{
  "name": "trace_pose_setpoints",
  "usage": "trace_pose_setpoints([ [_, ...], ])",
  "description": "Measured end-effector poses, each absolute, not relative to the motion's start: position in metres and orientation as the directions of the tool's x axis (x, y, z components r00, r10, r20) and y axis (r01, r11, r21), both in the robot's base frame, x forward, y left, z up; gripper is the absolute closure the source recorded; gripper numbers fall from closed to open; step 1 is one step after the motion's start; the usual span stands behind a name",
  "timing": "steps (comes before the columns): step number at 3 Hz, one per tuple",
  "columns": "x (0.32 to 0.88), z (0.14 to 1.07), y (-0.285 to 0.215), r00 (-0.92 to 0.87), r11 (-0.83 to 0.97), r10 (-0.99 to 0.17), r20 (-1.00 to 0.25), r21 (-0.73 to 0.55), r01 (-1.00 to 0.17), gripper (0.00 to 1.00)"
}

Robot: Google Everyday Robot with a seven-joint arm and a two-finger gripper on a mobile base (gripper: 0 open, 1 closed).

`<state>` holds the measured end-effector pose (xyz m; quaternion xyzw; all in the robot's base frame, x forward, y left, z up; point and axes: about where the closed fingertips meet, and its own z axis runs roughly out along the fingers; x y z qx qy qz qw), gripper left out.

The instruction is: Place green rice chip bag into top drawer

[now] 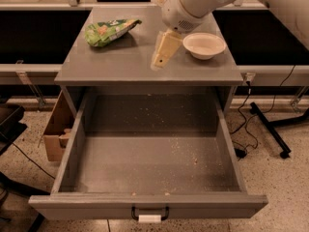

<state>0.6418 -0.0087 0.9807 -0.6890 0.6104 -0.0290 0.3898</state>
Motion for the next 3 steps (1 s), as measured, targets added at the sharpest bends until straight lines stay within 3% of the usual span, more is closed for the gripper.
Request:
trace_pose_setpoints([
  [1,0.668,0.973,0.005,0.278,0.079,-0.836,-0.474,-0.604,-0.793,0.00],
  [3,0.778,0.956,0.052,0.371,0.140,-0.752,-0.545,-0.682,-0.718,0.00],
])
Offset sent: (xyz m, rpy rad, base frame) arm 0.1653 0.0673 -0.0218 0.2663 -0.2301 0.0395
